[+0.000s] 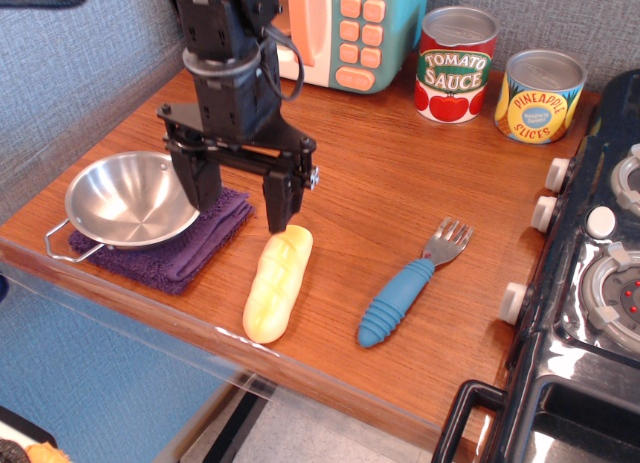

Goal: Pick up the wok and put it in front of the microwave.

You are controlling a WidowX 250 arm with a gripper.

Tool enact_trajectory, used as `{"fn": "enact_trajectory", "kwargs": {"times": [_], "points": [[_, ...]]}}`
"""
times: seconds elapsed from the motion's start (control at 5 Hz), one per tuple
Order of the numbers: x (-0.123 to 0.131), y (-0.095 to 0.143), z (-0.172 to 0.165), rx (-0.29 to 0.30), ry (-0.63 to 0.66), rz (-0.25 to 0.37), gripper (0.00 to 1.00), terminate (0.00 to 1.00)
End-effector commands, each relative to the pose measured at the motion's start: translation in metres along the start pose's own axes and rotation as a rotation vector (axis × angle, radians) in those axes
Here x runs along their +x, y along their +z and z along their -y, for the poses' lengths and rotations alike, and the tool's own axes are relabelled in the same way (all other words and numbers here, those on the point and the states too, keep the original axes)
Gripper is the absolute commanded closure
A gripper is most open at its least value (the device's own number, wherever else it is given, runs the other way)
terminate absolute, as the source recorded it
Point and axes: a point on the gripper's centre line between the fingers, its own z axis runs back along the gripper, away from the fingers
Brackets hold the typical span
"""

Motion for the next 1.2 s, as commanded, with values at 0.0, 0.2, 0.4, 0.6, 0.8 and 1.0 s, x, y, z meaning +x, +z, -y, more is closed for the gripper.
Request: {"fn": "enact_trajectory", "kwargs": {"times": [0.0,0.2,0.4,0.6,0.8,1.0], "points": [[0.010,-0.001,-0.037,0.027,0.111,0.014,0.00,0.00],[0.012,-0.006,-0.057,0.041,0.169,0.000,0.00,0.00],[0.013,-0.012,-0.067,0.054,0.192,-0.017,0.00,0.00],[0.014,-0.023,-0.067,0.071,0.169,-0.043,0.00,0.00],[0.016,-0.031,-0.067,0.083,0.172,-0.057,0.00,0.00],[0.018,-0.036,-0.065,0.084,0.191,-0.056,1.00,0.00]]}}
